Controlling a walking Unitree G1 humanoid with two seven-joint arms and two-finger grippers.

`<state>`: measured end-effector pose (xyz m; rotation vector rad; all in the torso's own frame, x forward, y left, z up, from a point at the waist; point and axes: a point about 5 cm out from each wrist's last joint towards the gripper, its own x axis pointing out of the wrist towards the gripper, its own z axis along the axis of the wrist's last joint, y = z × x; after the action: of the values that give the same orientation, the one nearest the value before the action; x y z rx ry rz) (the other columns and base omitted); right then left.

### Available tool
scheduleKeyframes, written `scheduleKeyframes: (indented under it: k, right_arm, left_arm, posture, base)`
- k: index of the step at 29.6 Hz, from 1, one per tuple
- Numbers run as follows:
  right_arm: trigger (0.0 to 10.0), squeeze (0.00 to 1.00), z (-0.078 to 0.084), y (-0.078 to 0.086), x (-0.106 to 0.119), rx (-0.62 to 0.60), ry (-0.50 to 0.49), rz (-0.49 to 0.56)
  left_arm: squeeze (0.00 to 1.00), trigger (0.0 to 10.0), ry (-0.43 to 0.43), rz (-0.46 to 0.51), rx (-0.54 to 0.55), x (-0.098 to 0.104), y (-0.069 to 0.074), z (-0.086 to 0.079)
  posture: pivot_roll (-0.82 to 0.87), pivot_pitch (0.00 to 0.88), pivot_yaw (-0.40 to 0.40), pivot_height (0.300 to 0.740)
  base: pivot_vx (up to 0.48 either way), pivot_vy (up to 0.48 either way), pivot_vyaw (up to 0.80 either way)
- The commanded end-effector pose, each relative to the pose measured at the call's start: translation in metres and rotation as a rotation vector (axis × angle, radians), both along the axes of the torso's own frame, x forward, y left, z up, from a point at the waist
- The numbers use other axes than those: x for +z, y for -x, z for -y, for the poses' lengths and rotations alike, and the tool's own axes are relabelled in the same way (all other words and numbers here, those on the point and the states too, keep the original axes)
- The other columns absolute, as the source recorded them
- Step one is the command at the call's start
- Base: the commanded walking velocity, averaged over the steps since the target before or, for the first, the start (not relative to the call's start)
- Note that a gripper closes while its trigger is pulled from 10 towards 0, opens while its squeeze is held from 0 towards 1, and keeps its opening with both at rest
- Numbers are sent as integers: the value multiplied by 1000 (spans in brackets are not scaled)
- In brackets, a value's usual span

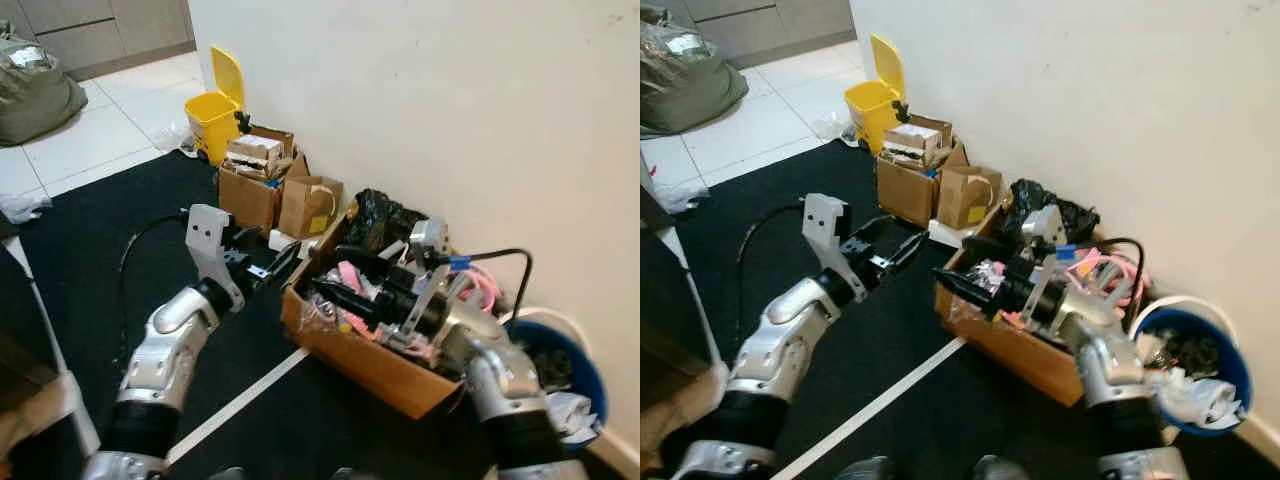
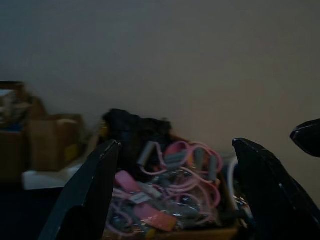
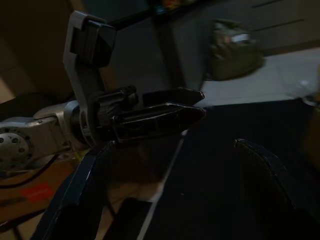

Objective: Picking trash to rubbish bin

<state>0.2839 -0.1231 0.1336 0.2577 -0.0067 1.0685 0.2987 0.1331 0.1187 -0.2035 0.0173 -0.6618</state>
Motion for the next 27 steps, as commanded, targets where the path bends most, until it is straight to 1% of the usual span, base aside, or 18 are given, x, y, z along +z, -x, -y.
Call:
scheduleKeyframes:
  k: [1, 15, 27]
  right_arm:
    - [10000, 0, 3, 1, -1, -9, -2, -13]
    - [10000, 0, 3, 0, 0, -9, -5, -22]
    - [10000, 0, 3, 0, -1, -7, -6, -27]
  left_arm:
    - [0, 10000, 4, -14, -11, -2, 0, 2]
    - [0, 10000, 22, -10, 6, -3, 1, -1]
    - [0, 10000, 22, -13, 1, -3, 1, -1]
  posture:
    - [11, 0, -23, 740]
    - [8, 0, -22, 740]
    - [9, 0, -25, 740]
  base:
    - [0, 0, -788]
    - [0, 0, -788]
    - [0, 0, -788]
